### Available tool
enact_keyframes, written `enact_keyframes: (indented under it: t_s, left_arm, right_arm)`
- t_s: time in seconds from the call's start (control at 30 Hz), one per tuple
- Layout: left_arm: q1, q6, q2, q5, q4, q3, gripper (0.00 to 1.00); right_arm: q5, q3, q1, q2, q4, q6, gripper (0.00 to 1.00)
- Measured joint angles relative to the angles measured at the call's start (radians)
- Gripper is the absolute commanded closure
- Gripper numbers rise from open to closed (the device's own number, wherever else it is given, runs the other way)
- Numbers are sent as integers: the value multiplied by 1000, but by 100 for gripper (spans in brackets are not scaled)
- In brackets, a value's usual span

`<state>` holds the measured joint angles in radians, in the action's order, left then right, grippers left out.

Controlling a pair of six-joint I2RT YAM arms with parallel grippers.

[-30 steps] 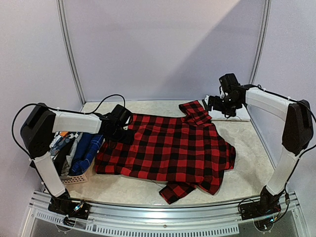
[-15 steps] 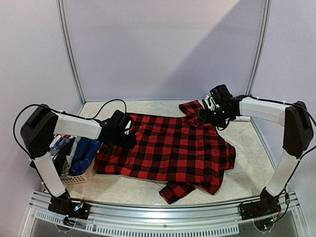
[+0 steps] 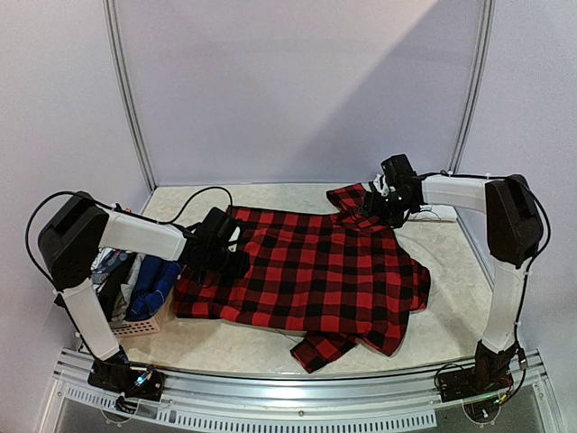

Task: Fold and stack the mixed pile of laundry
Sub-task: Flatten out the crumpled shirt at the center of the board.

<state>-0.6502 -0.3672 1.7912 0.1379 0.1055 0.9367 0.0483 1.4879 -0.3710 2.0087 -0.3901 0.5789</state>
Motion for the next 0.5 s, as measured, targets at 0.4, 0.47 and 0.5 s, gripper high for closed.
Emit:
enact_keyframes:
  t_s: [0.4,0.47,0.5]
  left_arm:
    - [-6,0,0,0,-18,-5,48]
    - [-7,0,0,0,-19,-5,48]
    - [-7,0,0,0,-19,-5,48]
  right_arm:
    - [14,135,79,158,13,31,29]
    - [14,151,86,175,14,31,29]
    - [14,156,90,183,13,32,30]
